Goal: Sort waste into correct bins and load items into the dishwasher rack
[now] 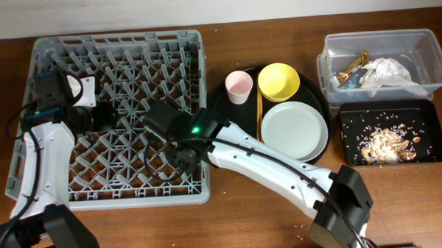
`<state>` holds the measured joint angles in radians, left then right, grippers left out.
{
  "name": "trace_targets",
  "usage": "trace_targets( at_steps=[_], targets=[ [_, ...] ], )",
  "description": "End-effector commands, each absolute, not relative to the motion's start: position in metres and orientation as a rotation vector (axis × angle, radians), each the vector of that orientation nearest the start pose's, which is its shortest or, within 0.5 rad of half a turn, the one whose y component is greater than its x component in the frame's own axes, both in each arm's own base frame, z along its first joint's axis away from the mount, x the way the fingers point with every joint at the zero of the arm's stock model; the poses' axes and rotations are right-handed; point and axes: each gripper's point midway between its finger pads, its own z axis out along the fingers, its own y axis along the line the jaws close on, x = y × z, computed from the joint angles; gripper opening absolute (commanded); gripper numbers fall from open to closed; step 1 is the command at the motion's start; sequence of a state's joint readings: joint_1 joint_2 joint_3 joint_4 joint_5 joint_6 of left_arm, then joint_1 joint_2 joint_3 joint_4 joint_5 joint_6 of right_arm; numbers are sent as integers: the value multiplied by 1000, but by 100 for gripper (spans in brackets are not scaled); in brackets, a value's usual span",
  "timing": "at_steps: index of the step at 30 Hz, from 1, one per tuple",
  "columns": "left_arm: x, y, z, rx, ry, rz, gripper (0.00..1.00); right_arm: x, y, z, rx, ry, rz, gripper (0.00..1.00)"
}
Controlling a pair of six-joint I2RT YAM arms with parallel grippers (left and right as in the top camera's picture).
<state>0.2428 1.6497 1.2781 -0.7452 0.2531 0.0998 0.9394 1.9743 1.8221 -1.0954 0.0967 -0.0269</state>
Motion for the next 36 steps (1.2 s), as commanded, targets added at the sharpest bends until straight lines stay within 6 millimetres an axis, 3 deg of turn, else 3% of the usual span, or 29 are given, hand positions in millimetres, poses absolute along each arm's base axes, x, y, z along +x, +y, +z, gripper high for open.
trace_targets(
  at_steps=[1,2,3,4,8,11,12,14,16,18,20,24,28,31,34,35,36],
  targets=[
    [394,56,127,-127,2644,-219,46,273,364,147,-1316,2492,113,51],
    [394,56,127,-127,2645,-219,46,273,365,147,-1317,2491,118,52],
    [394,56,127,-127,2645,-219,45,273,365,147,-1316,2489,118,63],
    [394,56,127,-127,2645,-219,46,274,366,148,-1313,2485,121,97],
    [393,56,127,-128,2649,-221,46,289,371,155,-1245,2461,166,98],
    [393,56,126,-128,2653,-223,46,324,356,186,-1021,2498,215,98],
    [393,54,127,-123,2649,-234,46,343,340,204,-883,2522,229,98],
    [396,42,130,-93,2635,-294,47,389,288,245,-521,2565,267,98],
    [397,30,131,-53,2638,-303,47,429,248,263,-341,2540,394,99],
    [398,18,132,-13,2638,-313,47,466,203,245,-31,2572,401,99],
    [403,4,142,33,2619,-321,46,495,175,209,187,2616,415,98],
    [400,-27,168,99,2567,-347,46,513,173,148,258,2700,385,71],
    [392,-60,176,208,2561,-365,47,512,172,81,284,2828,325,56],
    [391,-67,176,231,2559,-370,47,510,172,61,290,2870,307,45],
    [391,-68,176,233,2557,-376,47,507,172,58,291,2883,301,11],
    [391,-68,177,234,2556,-381,47,503,170,57,295,2901,292,4],
    [391,-70,177,238,2553,-397,47,500,169,56,297,2916,289,4]
  ],
)
